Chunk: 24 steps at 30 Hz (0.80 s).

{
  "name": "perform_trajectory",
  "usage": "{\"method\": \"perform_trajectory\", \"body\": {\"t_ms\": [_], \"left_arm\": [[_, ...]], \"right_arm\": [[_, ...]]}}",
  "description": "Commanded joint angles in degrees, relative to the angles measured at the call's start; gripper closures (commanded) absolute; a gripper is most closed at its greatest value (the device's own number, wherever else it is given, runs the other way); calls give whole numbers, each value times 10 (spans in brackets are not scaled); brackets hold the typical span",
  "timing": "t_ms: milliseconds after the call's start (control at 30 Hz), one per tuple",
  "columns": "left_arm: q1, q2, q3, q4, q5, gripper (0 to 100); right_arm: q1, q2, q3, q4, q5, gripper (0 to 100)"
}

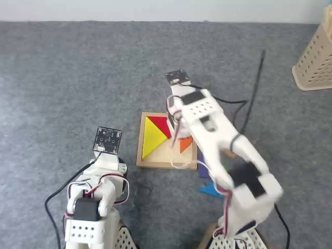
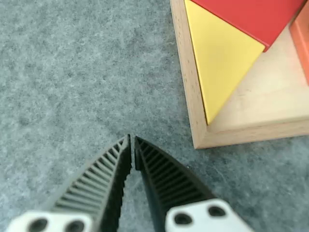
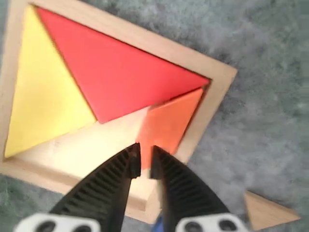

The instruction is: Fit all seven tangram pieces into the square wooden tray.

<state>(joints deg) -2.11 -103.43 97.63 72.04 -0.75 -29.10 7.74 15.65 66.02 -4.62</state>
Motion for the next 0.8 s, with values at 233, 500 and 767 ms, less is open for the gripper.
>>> {"method": "perform_trajectory", "body": {"t_ms": [233, 500, 767], "left_arm": [[-3, -12, -11, 4, 4, 988], [-3, -12, -11, 4, 4, 988], [-3, -12, -11, 4, 4, 988]], "right_arm": [[-4, -84, 95, -81, 67, 991], [12, 10, 40, -78, 68, 991], [62, 29, 18, -77, 68, 991]]}}
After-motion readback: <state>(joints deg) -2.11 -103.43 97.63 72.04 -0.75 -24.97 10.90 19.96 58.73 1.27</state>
